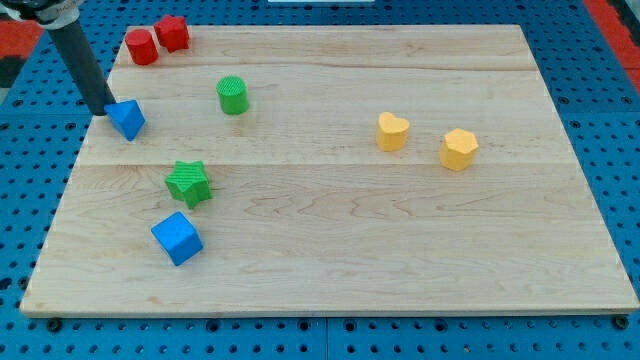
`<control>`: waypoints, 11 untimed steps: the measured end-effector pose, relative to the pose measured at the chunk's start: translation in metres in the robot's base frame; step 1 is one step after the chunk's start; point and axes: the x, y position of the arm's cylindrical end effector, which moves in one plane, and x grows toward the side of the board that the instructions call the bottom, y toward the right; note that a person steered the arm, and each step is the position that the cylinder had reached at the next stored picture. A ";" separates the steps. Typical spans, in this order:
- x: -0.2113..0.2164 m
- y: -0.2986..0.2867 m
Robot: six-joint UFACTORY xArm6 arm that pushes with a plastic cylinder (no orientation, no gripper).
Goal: Move the blue cube closer to the blue triangle
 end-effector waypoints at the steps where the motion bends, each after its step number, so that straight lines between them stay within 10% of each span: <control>1: 0.000 0.000; 4: 0.006 0.122; 6: 0.153 0.250; 7: 0.229 0.199; 11: 0.095 0.090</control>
